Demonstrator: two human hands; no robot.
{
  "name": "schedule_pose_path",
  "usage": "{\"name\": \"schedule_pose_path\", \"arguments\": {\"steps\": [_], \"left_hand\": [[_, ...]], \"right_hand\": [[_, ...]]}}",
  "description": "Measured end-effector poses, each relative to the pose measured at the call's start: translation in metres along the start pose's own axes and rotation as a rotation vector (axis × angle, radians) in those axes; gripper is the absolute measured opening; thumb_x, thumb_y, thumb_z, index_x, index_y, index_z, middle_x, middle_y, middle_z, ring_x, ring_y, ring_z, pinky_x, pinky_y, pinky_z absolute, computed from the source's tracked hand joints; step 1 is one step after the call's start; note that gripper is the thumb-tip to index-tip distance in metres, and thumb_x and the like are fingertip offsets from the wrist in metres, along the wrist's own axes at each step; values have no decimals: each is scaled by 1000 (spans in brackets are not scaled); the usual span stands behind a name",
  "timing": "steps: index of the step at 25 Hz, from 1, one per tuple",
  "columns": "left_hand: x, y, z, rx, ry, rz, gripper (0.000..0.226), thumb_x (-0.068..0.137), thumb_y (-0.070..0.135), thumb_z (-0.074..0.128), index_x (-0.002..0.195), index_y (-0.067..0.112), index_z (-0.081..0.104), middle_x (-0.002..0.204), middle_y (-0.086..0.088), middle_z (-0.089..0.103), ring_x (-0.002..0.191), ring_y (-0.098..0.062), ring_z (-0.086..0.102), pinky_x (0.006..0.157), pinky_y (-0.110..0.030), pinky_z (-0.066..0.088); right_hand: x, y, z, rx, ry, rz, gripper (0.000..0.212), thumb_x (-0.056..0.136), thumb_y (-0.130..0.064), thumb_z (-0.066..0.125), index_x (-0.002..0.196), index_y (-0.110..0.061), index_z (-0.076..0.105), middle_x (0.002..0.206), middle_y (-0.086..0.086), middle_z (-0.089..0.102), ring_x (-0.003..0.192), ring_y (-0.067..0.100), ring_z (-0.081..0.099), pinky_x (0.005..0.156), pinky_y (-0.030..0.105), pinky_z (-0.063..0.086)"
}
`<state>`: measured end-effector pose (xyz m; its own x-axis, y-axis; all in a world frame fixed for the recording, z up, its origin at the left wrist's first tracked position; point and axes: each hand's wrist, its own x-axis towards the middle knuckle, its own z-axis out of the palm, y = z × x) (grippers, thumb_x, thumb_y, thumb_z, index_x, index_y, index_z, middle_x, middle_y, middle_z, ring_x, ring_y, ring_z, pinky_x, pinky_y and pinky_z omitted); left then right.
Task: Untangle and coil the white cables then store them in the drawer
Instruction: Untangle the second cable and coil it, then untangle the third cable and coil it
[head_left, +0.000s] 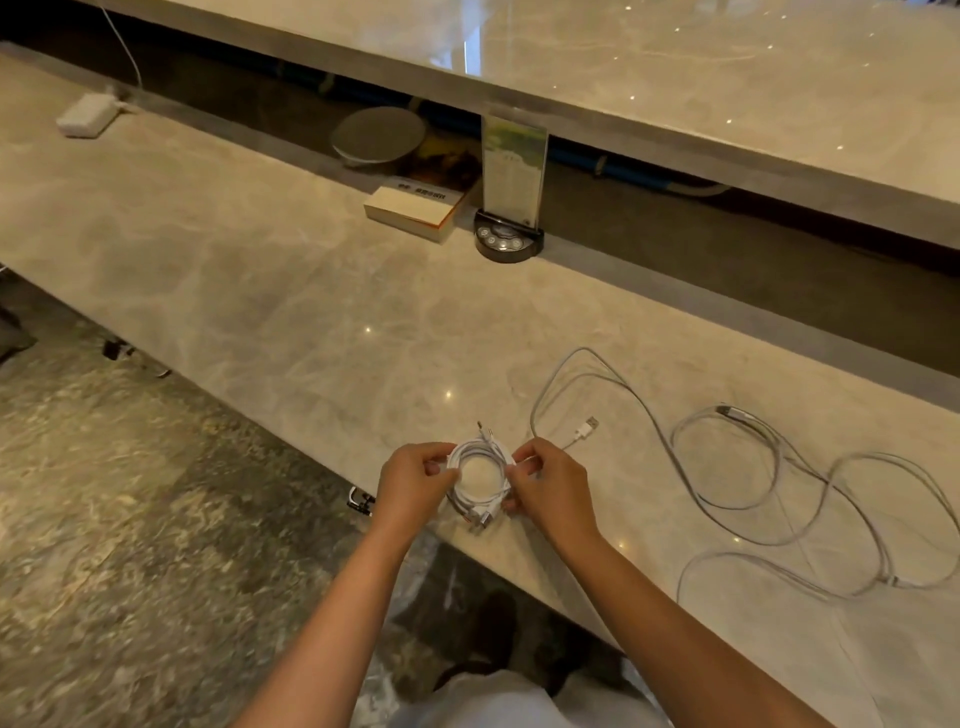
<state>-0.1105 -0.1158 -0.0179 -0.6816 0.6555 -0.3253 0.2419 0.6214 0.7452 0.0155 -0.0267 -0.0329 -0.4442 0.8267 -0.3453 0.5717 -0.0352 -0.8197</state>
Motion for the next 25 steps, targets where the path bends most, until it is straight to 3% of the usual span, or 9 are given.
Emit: {"name": "schedule_pose_path", "arguments": {"steps": [3, 6, 8, 13, 15, 17, 20, 23, 25], "left_hand": [[0, -3, 1, 20, -8, 76, 30, 78, 2, 63, 103, 15, 73, 81, 5, 65, 66, 7, 53, 56, 0, 38], [0, -5, 2, 74, -7, 145, 31, 78, 2, 63, 103, 15, 73, 76, 4, 65, 62, 5, 52, 55, 0, 36], [3, -6, 1, 105, -27, 144, 29, 79, 6, 65, 105, 14, 72, 81, 1, 67, 65, 1, 54, 57, -3, 36], [11, 0, -11, 203, -13, 130, 40, 84, 23, 65, 122, 11, 60, 114, -9, 65, 97, -17, 60, 82, -23, 42], [11, 15, -10, 299, 122, 399, 42, 85, 21, 64, 125, 12, 57, 121, -11, 60, 110, -24, 56, 89, -30, 44], [18, 36, 0, 522, 162, 881, 51, 77, 11, 70, 126, 11, 55, 127, -16, 58, 117, -33, 55, 95, -43, 47], [46, 61, 16, 990, -63, 1418, 66, 55, 13, 81, 118, 15, 62, 128, -12, 60, 125, -28, 51, 103, -53, 35], [71, 74, 12, 1192, -170, 1529, 33, 49, 16, 86, 80, 23, 75, 93, 0, 74, 107, -20, 65, 99, -56, 36], [82, 77, 9, 1245, -216, 1557, 26, 51, 12, 85, 71, 24, 74, 75, 4, 72, 92, -18, 70, 101, -55, 31]], "right_hand": [[1, 9, 4, -121, 43, -87, 7, 78, -15, 66, 83, -12, 63, 81, 4, 63, 75, 15, 58, 64, 20, 43], [1, 12, 6, -132, 49, -97, 7, 79, -14, 66, 84, -11, 62, 79, 1, 61, 74, 13, 54, 59, 11, 36], [2, 13, 6, -137, 44, -97, 8, 81, -16, 65, 85, -10, 62, 80, 1, 61, 74, 12, 54, 58, 10, 35], [-3, 16, -10, -184, 40, -111, 19, 86, -29, 61, 96, -13, 64, 91, -1, 62, 81, 10, 56, 70, 20, 43], [-6, 23, -27, -343, 187, -249, 24, 87, -27, 61, 107, -14, 63, 103, 0, 62, 94, 16, 58, 77, 27, 47], [1, 37, -42, -670, 340, -510, 36, 83, -22, 63, 119, -14, 60, 121, 7, 62, 114, 28, 55, 88, 40, 49], [21, 53, -53, -989, 232, -675, 44, 83, -26, 50, 126, -19, 55, 135, 10, 55, 126, 32, 49, 97, 56, 41], [26, 62, -61, -1038, 135, -703, 39, 77, -22, 53, 114, -21, 65, 120, 10, 65, 113, 31, 60, 87, 54, 48], [23, 66, -70, -1014, 139, -729, 33, 69, -18, 63, 101, -20, 71, 107, 8, 71, 101, 31, 66, 83, 50, 51]]}}
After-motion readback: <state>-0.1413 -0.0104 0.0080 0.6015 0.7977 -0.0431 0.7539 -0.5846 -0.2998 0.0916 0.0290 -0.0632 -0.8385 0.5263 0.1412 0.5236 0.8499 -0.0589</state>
